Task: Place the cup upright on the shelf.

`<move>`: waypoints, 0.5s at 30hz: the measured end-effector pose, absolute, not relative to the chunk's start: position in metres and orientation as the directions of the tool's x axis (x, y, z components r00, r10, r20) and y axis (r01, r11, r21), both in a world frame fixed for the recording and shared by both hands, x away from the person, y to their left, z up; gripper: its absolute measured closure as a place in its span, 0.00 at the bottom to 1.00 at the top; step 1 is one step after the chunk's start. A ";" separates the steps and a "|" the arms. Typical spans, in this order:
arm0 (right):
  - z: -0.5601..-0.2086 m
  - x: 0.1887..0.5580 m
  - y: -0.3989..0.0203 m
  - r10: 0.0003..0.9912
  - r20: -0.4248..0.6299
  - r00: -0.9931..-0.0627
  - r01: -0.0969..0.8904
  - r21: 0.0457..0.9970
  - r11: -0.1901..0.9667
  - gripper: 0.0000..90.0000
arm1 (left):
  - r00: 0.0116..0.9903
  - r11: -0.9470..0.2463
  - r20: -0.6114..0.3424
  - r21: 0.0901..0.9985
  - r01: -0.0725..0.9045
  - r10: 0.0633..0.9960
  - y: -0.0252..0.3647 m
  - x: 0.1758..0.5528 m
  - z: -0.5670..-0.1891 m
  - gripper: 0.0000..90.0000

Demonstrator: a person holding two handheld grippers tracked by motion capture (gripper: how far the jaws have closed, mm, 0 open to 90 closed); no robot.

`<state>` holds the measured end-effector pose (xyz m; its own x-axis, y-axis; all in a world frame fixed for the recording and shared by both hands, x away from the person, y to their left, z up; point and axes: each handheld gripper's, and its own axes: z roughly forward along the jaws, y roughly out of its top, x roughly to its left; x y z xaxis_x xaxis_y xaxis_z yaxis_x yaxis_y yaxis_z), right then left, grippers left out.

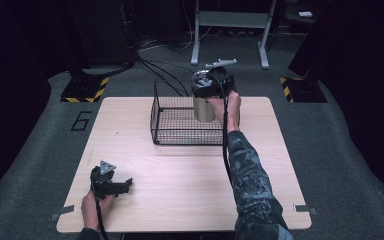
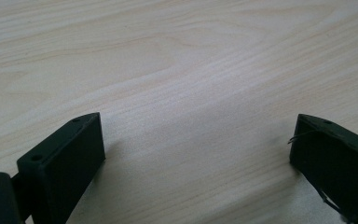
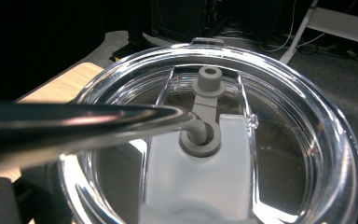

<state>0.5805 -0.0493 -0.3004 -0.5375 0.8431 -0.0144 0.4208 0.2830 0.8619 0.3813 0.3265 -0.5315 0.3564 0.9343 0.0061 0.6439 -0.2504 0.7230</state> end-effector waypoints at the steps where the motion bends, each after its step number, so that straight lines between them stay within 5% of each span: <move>1: -0.302 0.582 -0.049 0.843 -0.018 -0.537 0.419 0.862 0.285 0.04 | 0.350 -0.239 -0.003 0.724 0.647 0.937 0.326 0.381 -0.532 0.03; 15: -0.328 0.599 -0.040 0.860 0.023 -0.510 0.459 0.853 0.250 0.04 | 0.350 -0.240 -0.002 0.723 0.648 0.937 0.326 0.381 -0.532 0.03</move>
